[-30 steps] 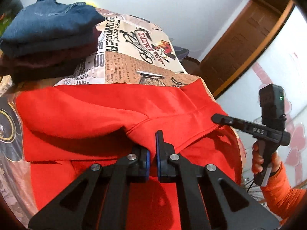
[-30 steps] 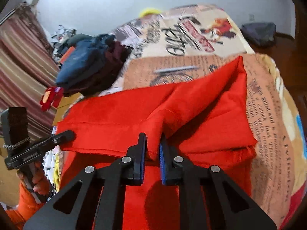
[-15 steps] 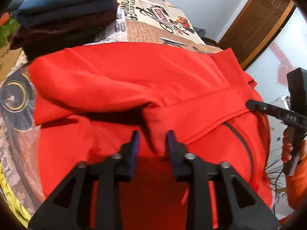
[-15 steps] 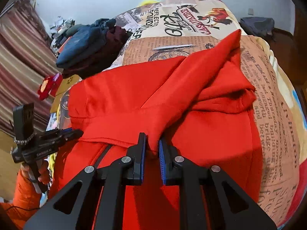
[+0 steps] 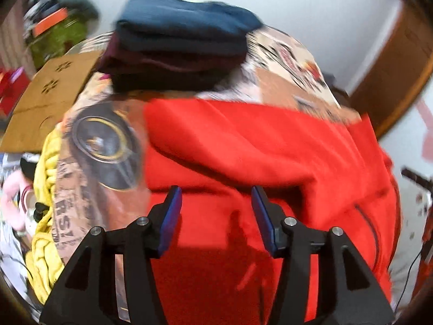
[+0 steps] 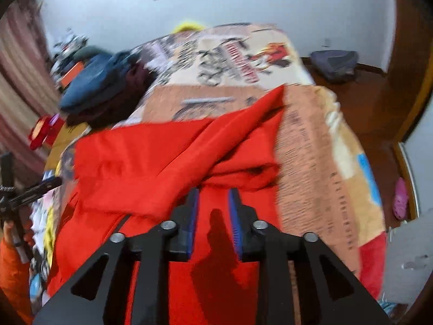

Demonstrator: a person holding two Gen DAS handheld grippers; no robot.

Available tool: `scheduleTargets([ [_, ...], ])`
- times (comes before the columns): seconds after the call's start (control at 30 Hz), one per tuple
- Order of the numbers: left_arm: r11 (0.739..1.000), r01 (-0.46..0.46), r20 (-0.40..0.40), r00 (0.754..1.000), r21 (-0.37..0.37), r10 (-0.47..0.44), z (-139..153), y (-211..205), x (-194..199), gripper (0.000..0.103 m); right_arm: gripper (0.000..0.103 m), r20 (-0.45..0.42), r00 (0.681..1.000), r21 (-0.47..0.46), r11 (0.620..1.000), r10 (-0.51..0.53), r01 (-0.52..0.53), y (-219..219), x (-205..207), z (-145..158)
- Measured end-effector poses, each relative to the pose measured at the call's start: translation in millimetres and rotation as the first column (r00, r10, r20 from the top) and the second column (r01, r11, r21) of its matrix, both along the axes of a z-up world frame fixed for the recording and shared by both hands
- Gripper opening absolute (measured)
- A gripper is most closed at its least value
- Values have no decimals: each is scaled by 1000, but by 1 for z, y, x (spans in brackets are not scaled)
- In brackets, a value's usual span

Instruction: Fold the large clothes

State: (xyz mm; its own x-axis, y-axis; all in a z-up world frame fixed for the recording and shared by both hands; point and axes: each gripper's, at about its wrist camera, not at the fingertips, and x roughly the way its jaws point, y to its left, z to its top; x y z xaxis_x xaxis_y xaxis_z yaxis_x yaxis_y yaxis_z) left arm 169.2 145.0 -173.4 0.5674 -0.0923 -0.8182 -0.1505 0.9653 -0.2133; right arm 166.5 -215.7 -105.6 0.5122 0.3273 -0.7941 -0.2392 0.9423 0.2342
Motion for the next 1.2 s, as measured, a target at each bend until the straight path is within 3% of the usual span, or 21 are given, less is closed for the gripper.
scheduleTargets([
  [0.1,995,-80,15,997,-67,81,6,26,12,52,35,6,998,26,997,-68,67,-18,13,6],
  [0.23,976,-103,15,994,-191,107,6,46,34,53,43,-18,993,62,992,-113,114,-34,37,13],
  [0.3,971,-113,7,993,-210,117,2,50,47,59,45,-20,992,52,991,-125,126,-36,47,14],
  [0.43,970,-146,-44,989,-196,140,-22,56,71,65,60,-58,986,73,985,-154,158,-42,67,3],
  [0.57,957,-184,-136,978,-226,156,-61,65,83,65,60,-147,970,128,968,-195,214,-55,81,-26],
  [0.63,936,-194,-176,973,-295,147,-82,68,84,65,60,-206,960,177,957,-191,228,-57,86,-43],
  [0.7,922,-203,-158,975,-329,158,-89,69,78,65,60,-237,958,206,955,-161,212,-53,87,-53],
  [0.8,923,-164,-126,984,-347,127,-88,66,73,65,60,-220,969,215,963,-112,161,-38,89,-57],
  [0.83,922,-152,-117,986,-357,117,-88,65,71,65,60,-220,970,215,965,-100,148,-36,91,-58],
  [0.87,921,-141,-110,988,-363,108,-89,63,69,60,53,-221,972,227,965,-79,130,-31,92,-59],
  [0.9,922,-130,-105,990,-364,97,-88,62,68,49,49,-231,971,242,963,-61,118,-26,95,-62],
  [0.93,923,-122,-104,991,-364,90,-88,61,67,45,36,-237,969,235,965,-62,119,-23,97,-65],
  [0.97,920,-110,-96,992,-376,79,-86,59,65,34,27,-236,969,218,968,-69,122,-20,100,-67],
  [1.0,917,-99,-88,994,-387,70,-85,60,64,22,25,-237,969,208,970,-74,125,-18,102,-68],
  [1.07,921,-82,-72,996,-381,59,-79,57,61,17,19,-237,968,228,964,-79,135,-20,104,-67],
  [1.2,959,-56,-36,998,-277,48,-59,41,57,15,15,-183,981,209,973,-60,98,-13,104,-52],
])
